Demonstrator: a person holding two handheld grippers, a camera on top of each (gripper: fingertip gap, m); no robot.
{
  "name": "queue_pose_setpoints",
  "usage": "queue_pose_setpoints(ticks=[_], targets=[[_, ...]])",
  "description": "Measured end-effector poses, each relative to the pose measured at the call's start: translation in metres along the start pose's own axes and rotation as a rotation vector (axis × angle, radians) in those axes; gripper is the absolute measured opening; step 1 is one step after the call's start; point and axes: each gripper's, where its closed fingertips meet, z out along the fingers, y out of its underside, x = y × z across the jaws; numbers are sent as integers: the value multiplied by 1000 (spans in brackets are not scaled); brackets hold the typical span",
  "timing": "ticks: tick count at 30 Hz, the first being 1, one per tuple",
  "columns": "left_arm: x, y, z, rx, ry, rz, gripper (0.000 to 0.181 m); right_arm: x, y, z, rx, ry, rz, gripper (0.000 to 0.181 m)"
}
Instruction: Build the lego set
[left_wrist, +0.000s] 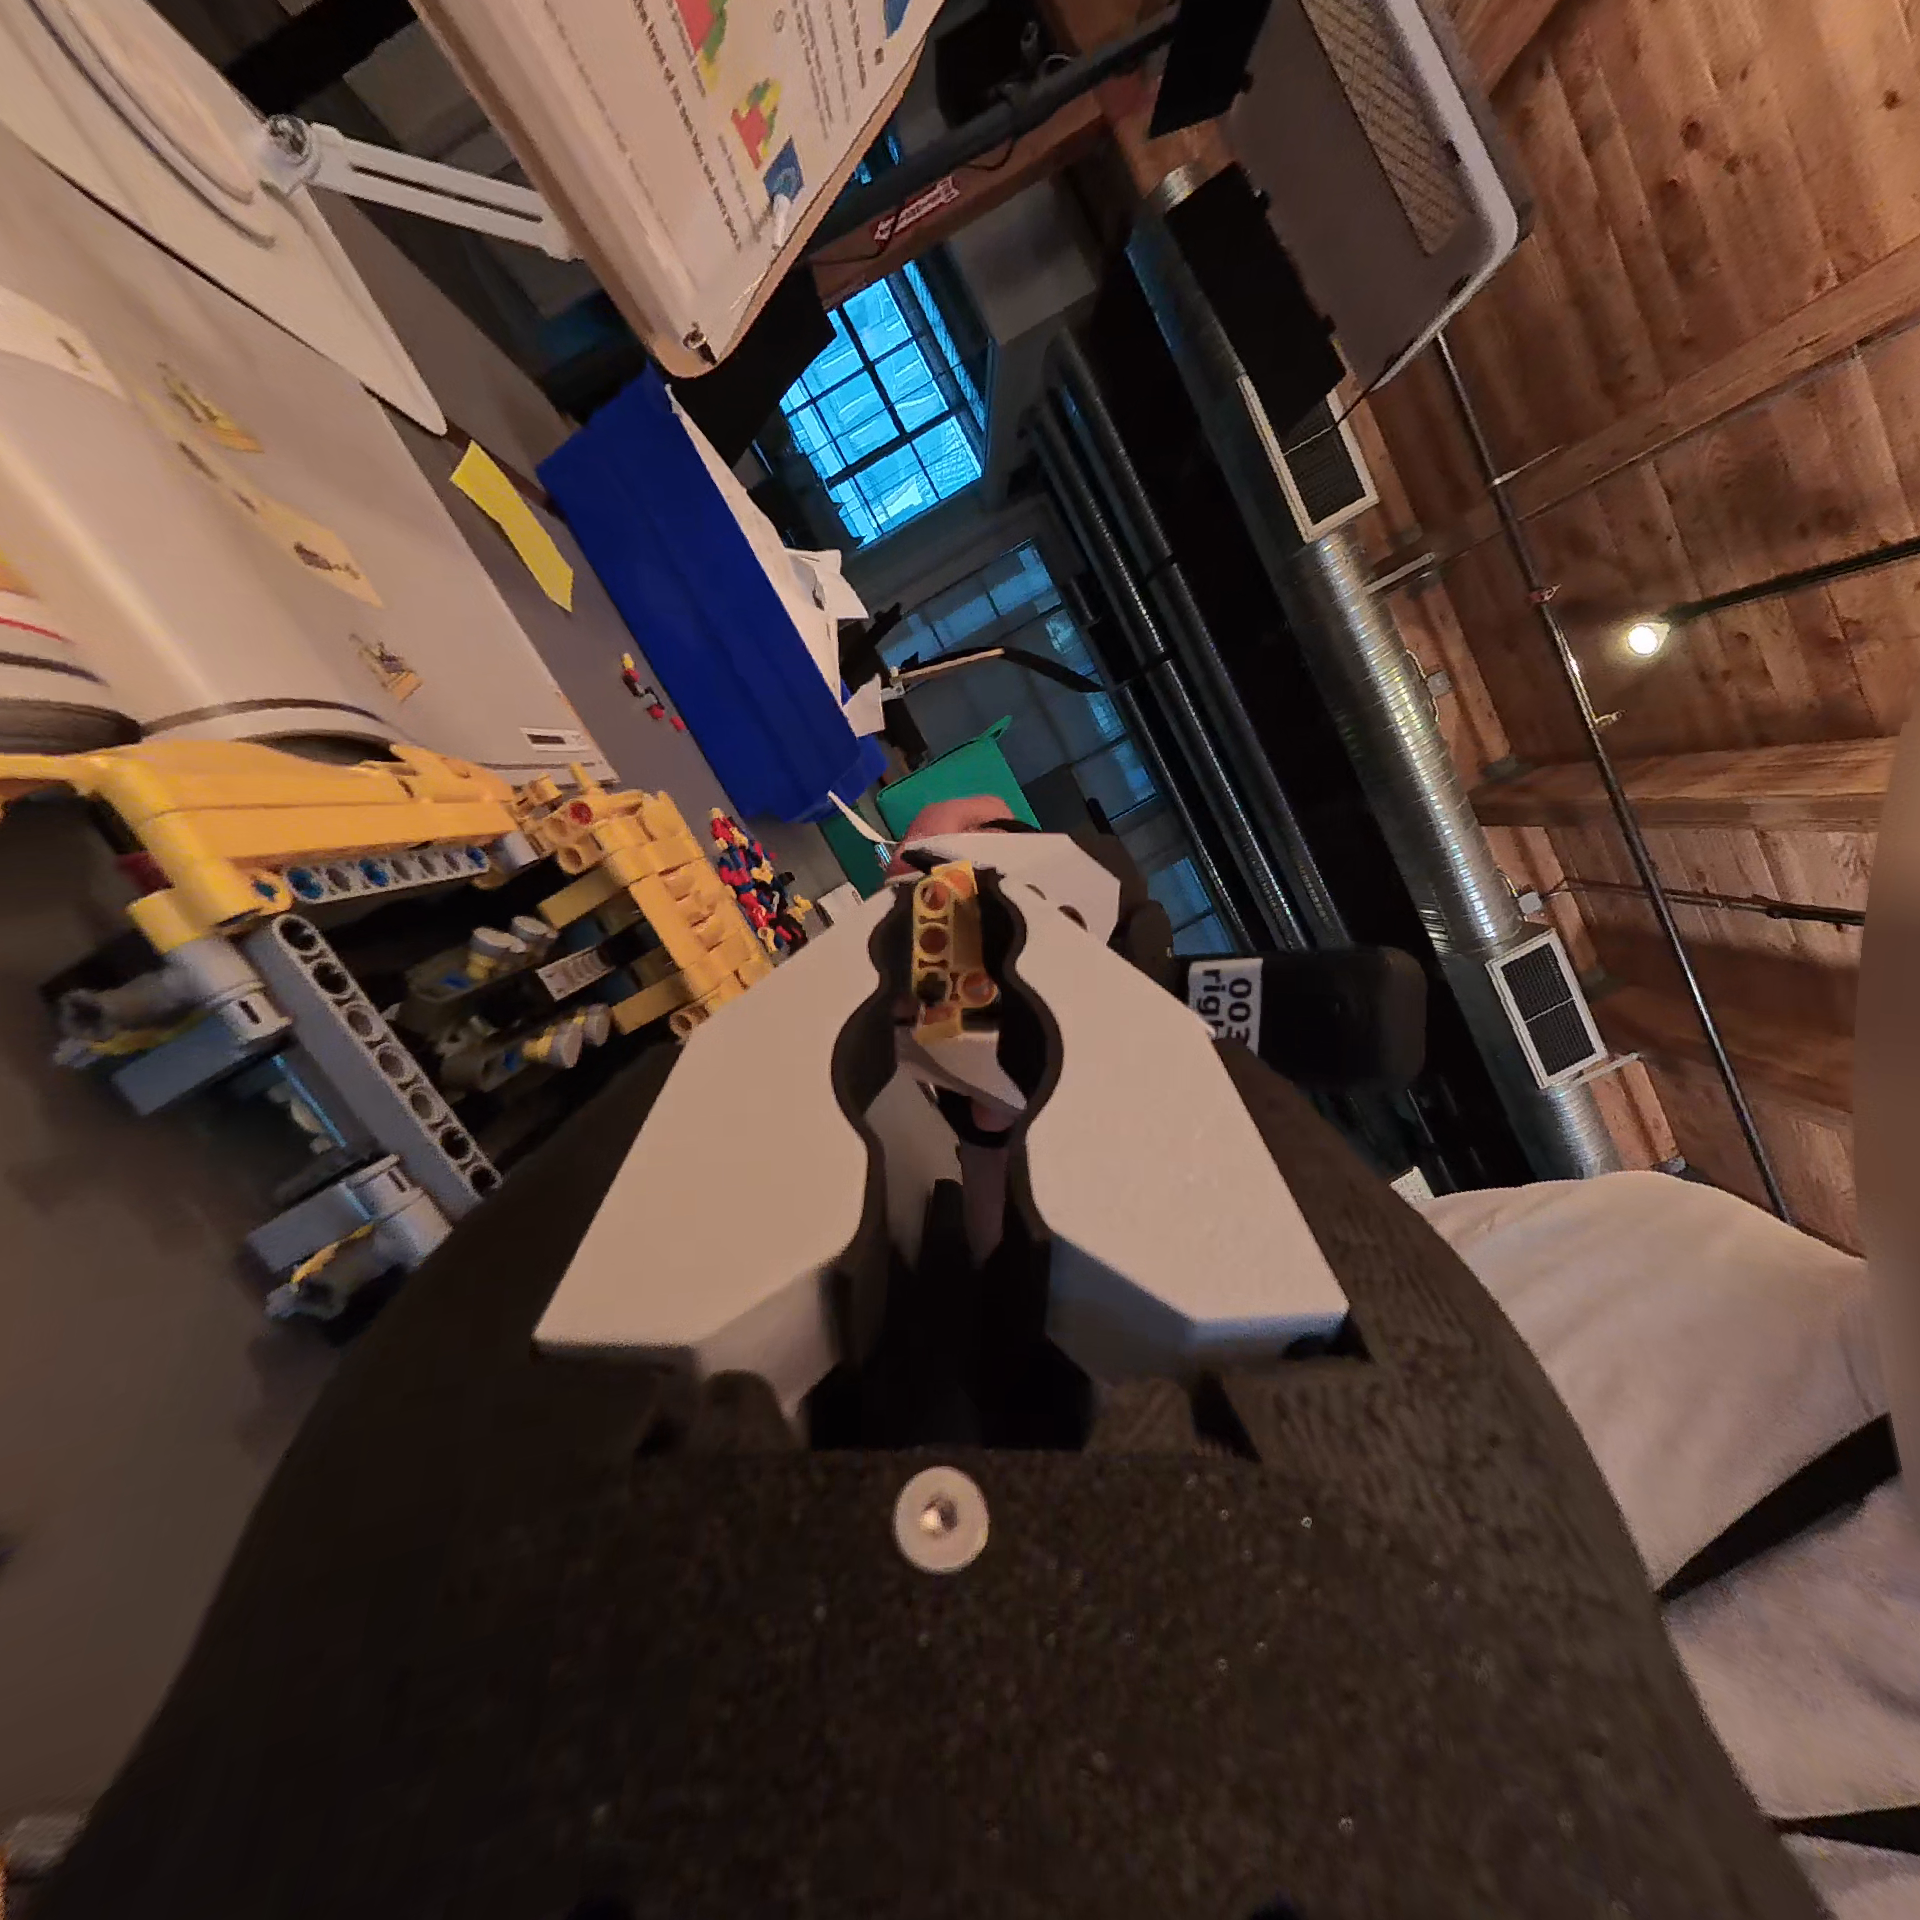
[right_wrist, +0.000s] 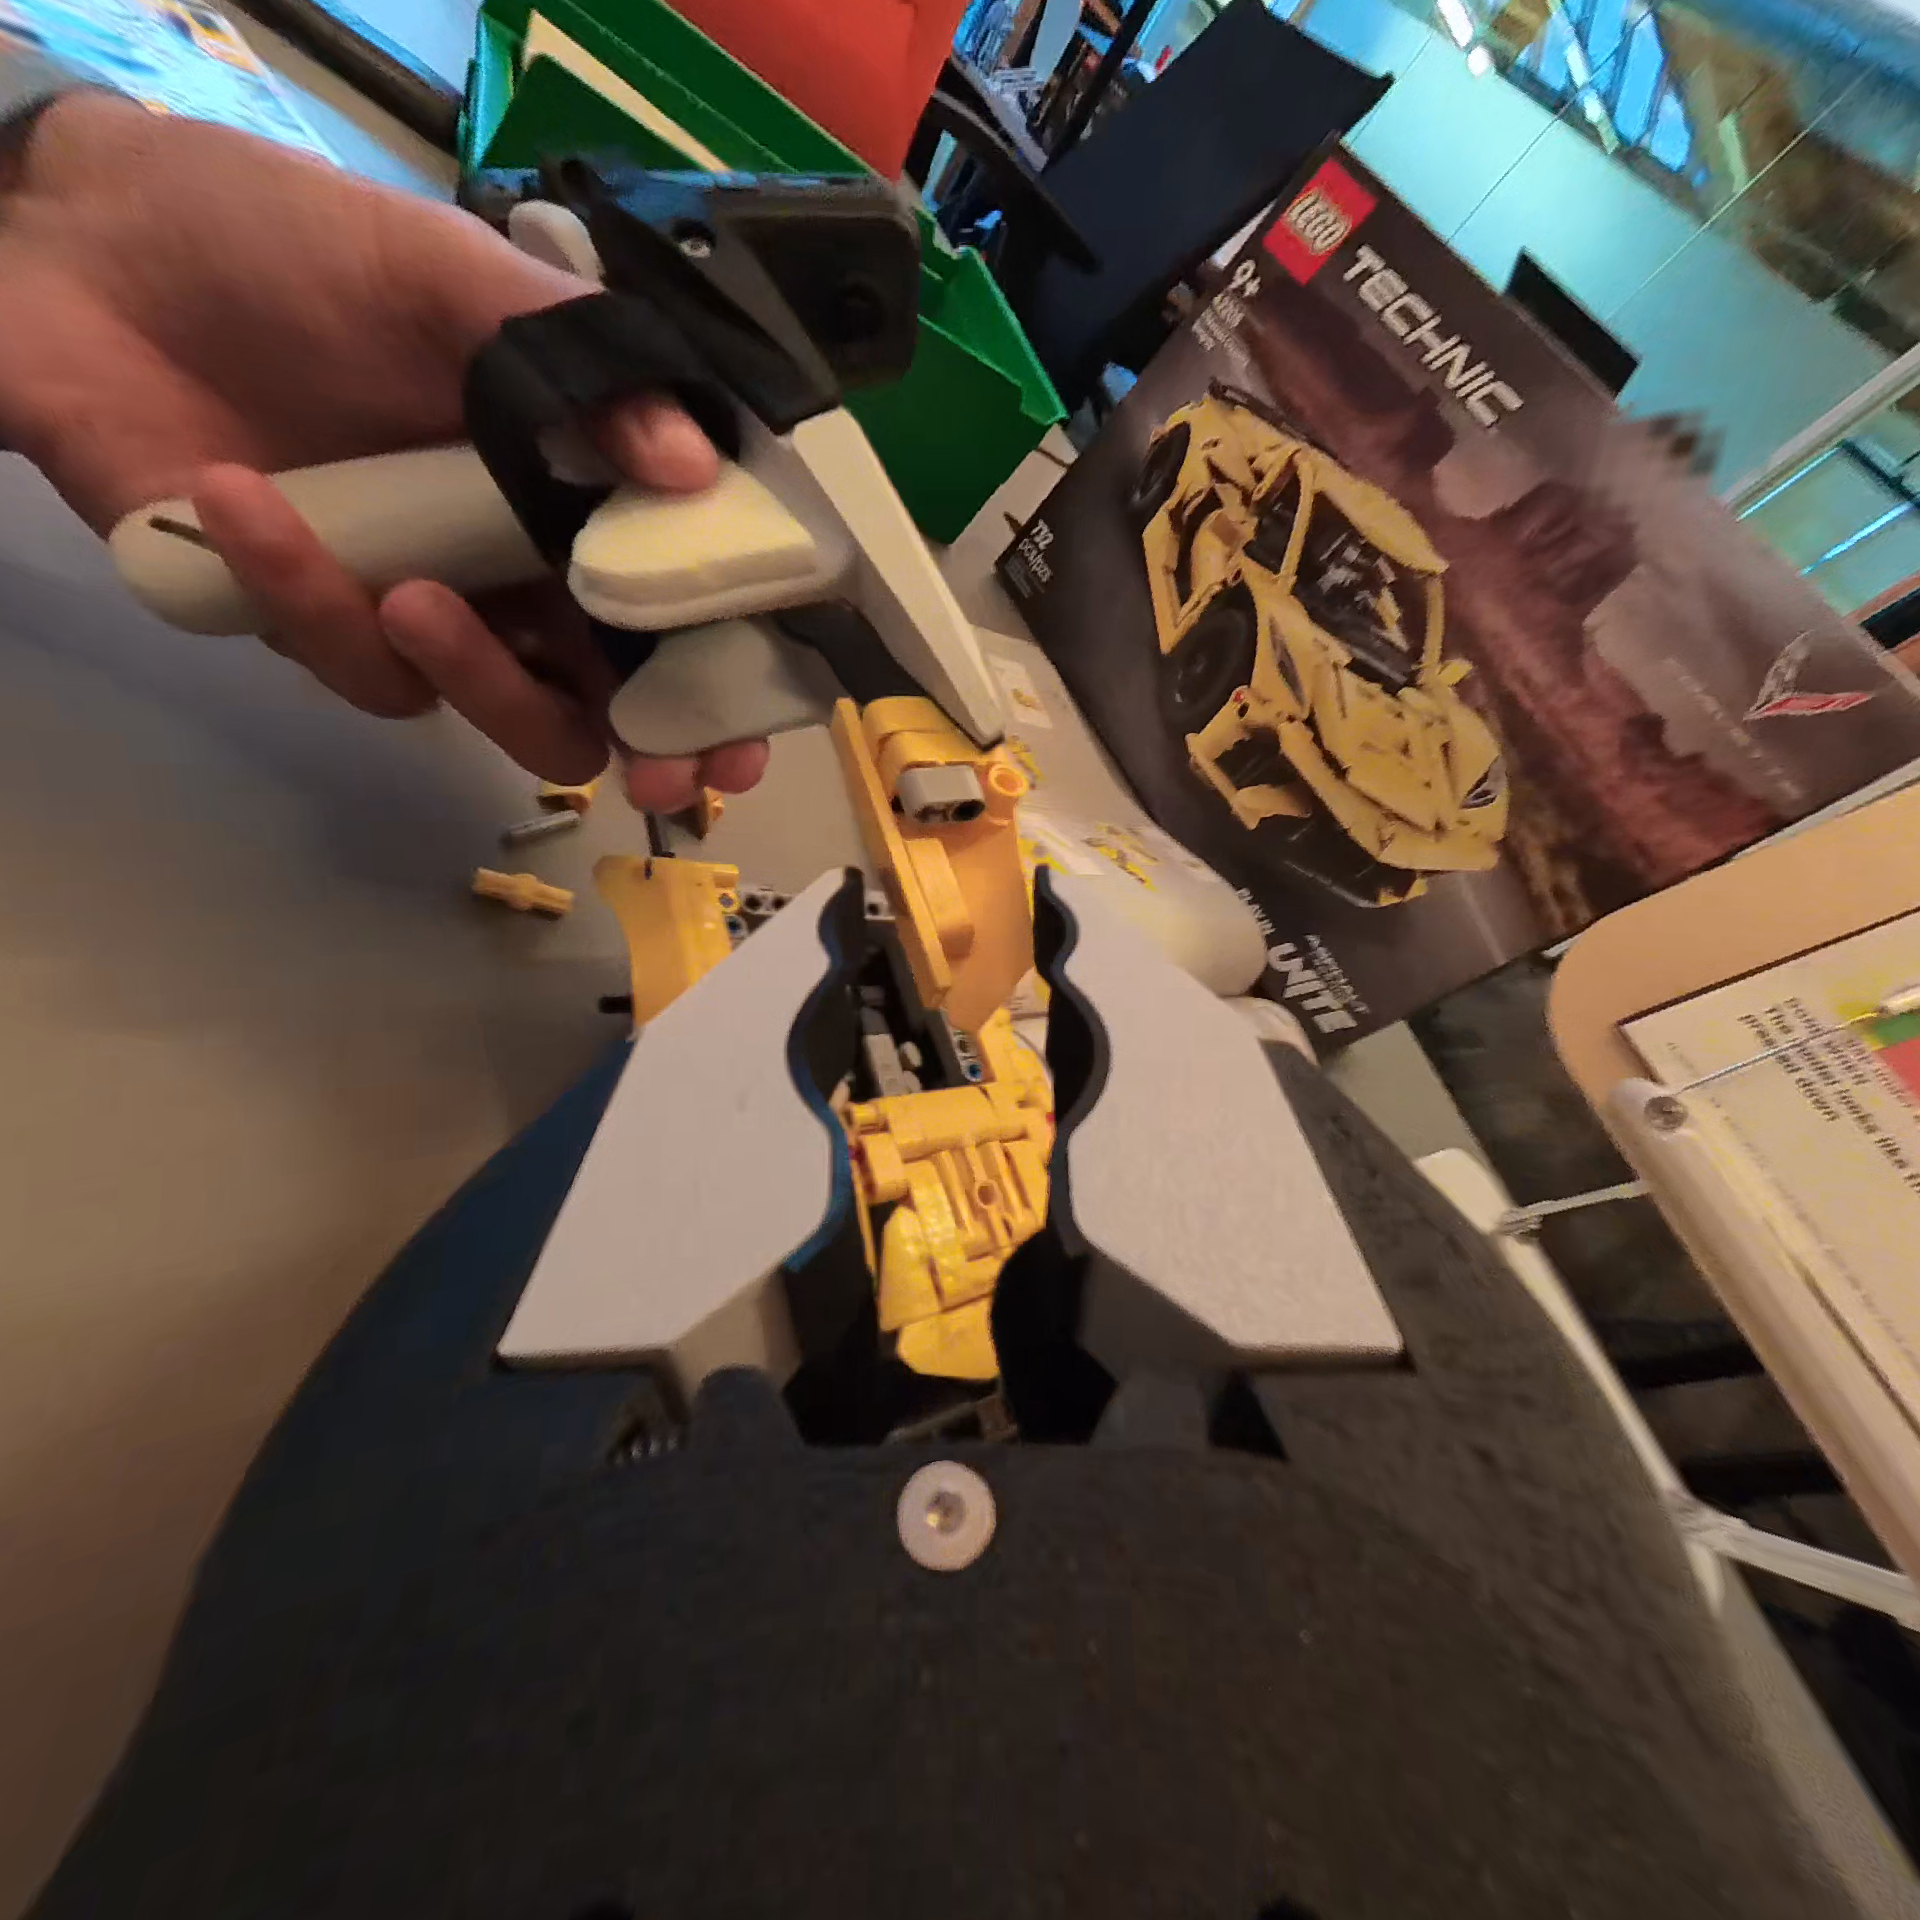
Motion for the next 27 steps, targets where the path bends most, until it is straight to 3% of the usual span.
queue_pose_setpoints(ticks=[4,9,19,22,27], targets=[[-2,8,3,-49,-17,22,12,-5,1,-1,-7,-45,30,35],[0,17,7,-103,-42,147,12,-11,5,-3,-45,-128,120,26],[12,22,8,-147,12,225,15,-14,-1,-10,-48,-253,226,26],[21,17,6,-128,19,348,27,-10,-5,-13,-27,-236,222,26],[33,19,1,-120,14,589,26,-8,-11,-16,8,-212,189,26]])
